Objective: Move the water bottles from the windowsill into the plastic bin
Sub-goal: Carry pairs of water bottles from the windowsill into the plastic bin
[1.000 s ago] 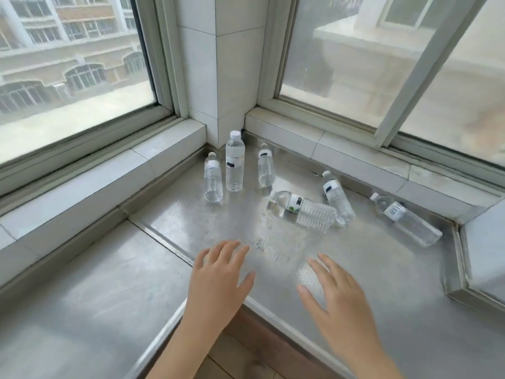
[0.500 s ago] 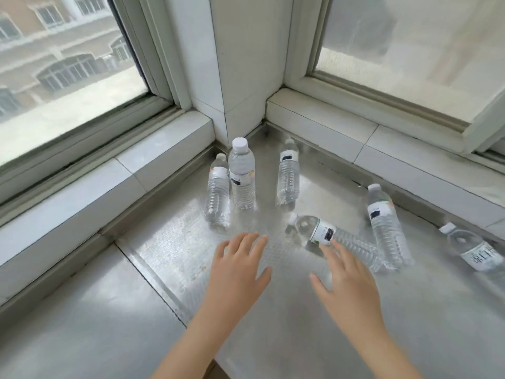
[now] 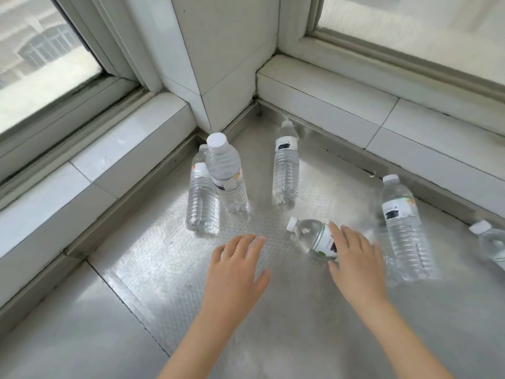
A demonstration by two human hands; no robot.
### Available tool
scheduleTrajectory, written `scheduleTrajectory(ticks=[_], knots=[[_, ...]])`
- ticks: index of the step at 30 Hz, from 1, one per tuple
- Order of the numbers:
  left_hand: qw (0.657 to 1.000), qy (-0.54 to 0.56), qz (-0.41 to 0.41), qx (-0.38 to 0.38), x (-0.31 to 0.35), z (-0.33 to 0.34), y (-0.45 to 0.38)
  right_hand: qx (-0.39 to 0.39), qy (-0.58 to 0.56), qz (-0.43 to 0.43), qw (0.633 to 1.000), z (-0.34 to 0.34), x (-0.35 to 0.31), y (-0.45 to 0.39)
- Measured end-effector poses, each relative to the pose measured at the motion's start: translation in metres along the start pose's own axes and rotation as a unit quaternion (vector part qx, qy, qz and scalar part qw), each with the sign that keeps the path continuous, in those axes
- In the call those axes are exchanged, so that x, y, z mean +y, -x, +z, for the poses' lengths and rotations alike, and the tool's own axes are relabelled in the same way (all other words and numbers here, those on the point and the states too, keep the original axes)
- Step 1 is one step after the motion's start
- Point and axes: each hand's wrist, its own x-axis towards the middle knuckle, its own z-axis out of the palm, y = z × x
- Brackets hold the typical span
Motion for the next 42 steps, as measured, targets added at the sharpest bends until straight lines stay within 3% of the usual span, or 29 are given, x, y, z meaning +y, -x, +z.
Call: scheduleTrajectory(ticks=[6,8,10,14,18,22,30,34,42], knots=[[0.998,0.064,-0.02,-0.022,-0.01,-0.003,-0.016,0.003,-0.015,0.027,1.0,-0.007,-0.006,-0.01],[0.99,0.124,-0.065,-0.011,-0.014,-0.011,-0.022,-0.005,-0.025,0.043,0.999,-0.012,-0.009,-0.011],[0.96,0.237,-0.152,0.009,-0.017,-0.02,-0.032,-0.01,-0.048,0.056,0.997,-0.018,-0.015,-0.009],[0.849,0.456,-0.255,0.076,-0.03,-0.028,-0.064,-0.015,-0.124,0.083,0.989,-0.041,-0.037,-0.003],[0.809,0.515,-0.276,0.071,-0.048,-0.014,-0.098,-0.019,-0.264,0.119,0.957,-0.061,-0.06,-0.004],[0.806,0.528,-0.262,0.059,-0.06,0.001,-0.112,-0.011,-0.402,0.135,0.906,-0.069,-0.078,-0.006],[0.786,0.547,-0.279,0.073,-0.069,-0.008,-0.09,0.001,-0.531,0.174,0.829,-0.069,-0.09,-0.004],[0.778,0.549,-0.301,0.044,-0.084,-0.026,-0.065,0.021,-0.55,0.184,0.814,-0.081,-0.102,0.003],[0.798,0.535,-0.278,-0.007,-0.089,-0.087,0.0,0.041,-0.571,0.135,0.809,-0.105,-0.141,0.045]])
